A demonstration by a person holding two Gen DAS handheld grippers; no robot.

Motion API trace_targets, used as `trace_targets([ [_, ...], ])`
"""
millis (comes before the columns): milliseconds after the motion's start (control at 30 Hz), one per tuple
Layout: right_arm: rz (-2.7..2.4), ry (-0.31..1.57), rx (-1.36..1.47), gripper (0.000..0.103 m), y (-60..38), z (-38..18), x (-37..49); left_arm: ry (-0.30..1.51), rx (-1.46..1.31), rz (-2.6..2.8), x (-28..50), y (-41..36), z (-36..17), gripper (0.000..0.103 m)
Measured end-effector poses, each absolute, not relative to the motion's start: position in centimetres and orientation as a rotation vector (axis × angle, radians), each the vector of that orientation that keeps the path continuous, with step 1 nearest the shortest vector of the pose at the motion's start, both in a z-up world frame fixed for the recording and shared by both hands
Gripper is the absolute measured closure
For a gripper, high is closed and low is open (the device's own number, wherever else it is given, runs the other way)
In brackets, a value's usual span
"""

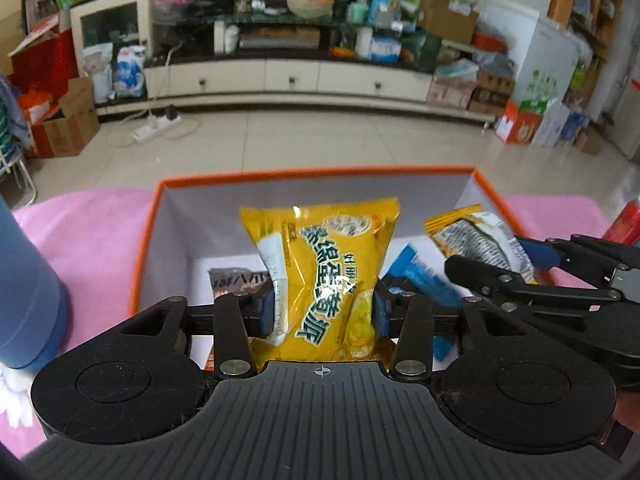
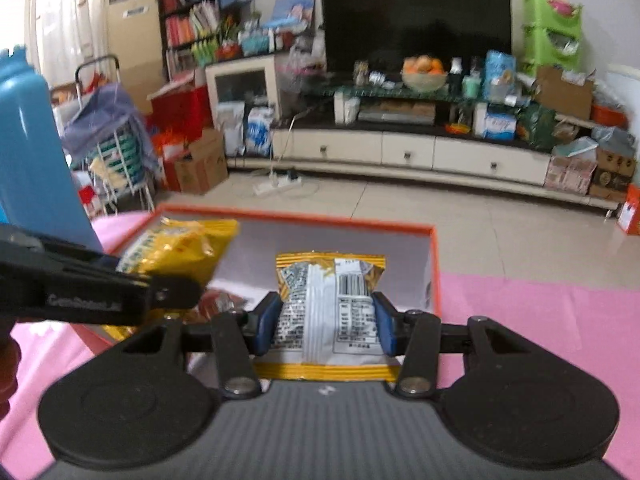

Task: Organize snacks
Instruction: 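Carry both packets into the orange box and open both tools, then move both open tools back over the snack pile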

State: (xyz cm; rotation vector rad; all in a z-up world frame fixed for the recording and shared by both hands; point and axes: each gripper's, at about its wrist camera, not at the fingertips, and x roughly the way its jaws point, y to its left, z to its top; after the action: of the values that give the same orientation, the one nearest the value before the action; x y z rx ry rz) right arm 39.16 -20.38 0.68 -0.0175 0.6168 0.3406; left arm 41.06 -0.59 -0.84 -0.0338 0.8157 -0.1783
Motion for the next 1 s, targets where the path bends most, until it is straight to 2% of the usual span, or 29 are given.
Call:
trace_targets([
  [33,0.343,0.626,-0.011,0.052,-20.5,0.2,39.4,0.816,-0.028,-0.175,41.1,-0.6,-1.1,0.083],
  [67,0.341,0.624,0.000,0.051,-20.6,0.1,39.4,0.803,-0.025,-0.181,40.8,-0.5,-1.0,0.076],
  [133,0.343,0.594,0.025,0.044,-21.1,0.6,38.4,0.757,-0.021,-0.180,39.3,-0.1,-0.3,0.070],
  [267,0.338,0.529,0.095,0.037,-22.9,2.7,34.5,0.700,-0.008,-0.170,34.4,0.9,1.5,0.059],
  [333,0.336,0.528,0.130,0.029,-23.9,3.3,31.6,0.700,-0.014,-0.163,31.6,1.4,2.2,0.052],
  [367,0.327,0.532,0.145,0.027,-24.4,3.5,29.8,0.701,-0.023,-0.158,29.6,1.7,2.3,0.048],
  [533,0.259,0.610,0.213,0.020,-26.5,3.0,20.5,0.769,-0.063,-0.115,20.1,2.6,1.5,0.046],
  [633,0.231,0.678,0.296,0.020,-27.3,1.7,14.6,0.823,-0.122,-0.108,14.0,2.6,0.2,0.046],
  [767,0.170,0.676,0.420,0.020,-27.9,0.4,6.9,0.866,-0.185,-0.104,6.4,2.3,-1.5,0.046],
  [900,0.169,0.655,0.362,0.020,-27.1,0.8,2.2,0.865,-0.116,-0.107,1.5,1.2,-1.3,0.046],
  [1000,0.175,0.596,0.346,0.018,-27.6,2.9,-0.2,0.841,-0.100,-0.114,-0.4,0.7,0.1,0.036],
])
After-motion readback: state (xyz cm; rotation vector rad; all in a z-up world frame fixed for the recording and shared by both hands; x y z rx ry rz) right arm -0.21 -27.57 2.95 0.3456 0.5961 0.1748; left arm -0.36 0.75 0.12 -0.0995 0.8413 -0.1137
